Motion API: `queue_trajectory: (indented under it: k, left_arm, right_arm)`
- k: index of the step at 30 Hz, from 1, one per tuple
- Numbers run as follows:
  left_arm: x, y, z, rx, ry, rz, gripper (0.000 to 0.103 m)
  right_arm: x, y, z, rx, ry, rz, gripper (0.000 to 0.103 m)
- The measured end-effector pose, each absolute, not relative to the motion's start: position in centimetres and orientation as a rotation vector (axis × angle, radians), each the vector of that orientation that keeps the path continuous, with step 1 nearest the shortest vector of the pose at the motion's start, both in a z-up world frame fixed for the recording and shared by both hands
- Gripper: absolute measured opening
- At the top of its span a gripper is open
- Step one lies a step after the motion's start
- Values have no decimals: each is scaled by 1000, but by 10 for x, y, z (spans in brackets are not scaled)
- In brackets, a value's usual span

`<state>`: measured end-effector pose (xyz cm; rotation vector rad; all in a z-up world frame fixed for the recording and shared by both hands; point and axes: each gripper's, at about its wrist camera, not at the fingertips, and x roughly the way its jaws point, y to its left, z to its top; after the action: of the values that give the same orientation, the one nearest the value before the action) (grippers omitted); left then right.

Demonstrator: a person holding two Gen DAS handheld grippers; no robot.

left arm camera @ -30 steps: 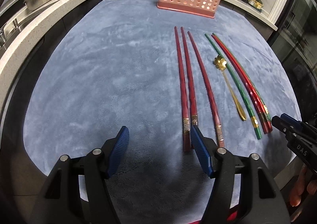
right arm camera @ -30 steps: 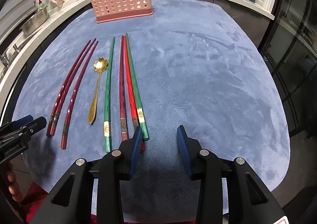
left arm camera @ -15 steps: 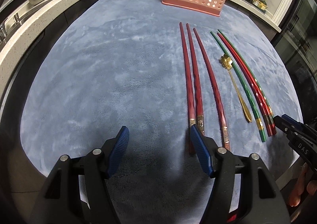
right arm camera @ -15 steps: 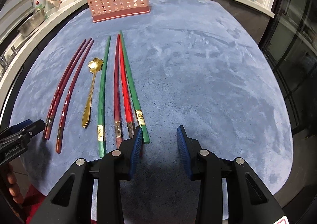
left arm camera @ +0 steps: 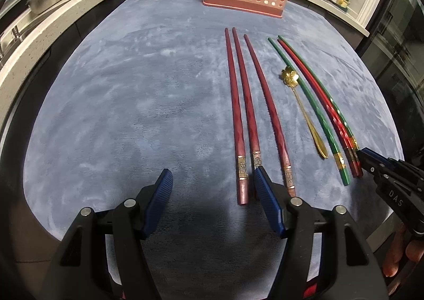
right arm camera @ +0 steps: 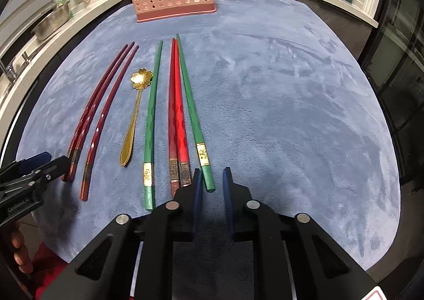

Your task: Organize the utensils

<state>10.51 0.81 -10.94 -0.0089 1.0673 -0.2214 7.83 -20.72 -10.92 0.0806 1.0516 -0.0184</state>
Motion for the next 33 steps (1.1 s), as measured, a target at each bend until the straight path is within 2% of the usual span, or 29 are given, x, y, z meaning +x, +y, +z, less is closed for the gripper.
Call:
queue_trajectory:
  k: [2,4,9,23,33]
  left_arm:
    - [105,8,-109,-19,1068,-221,60]
    - [106,9,-111,-30,1066,-213,53]
    - [108,11,-111,-40,1061,-214,50]
    - [108,15,-108,-98,1068,-301,8]
    - [99,19,-85,-133,1032,-331,7]
  right_arm:
    - [79,-207,-109,79,1052,-15,11]
    - [79,-207,-110,79,1052,-12,10]
    - [80,-207,-110,76,1046,-8,10]
    - [76,-208,-101,105,1023,13,9]
    - [71,-210,-63,129,938,33,9]
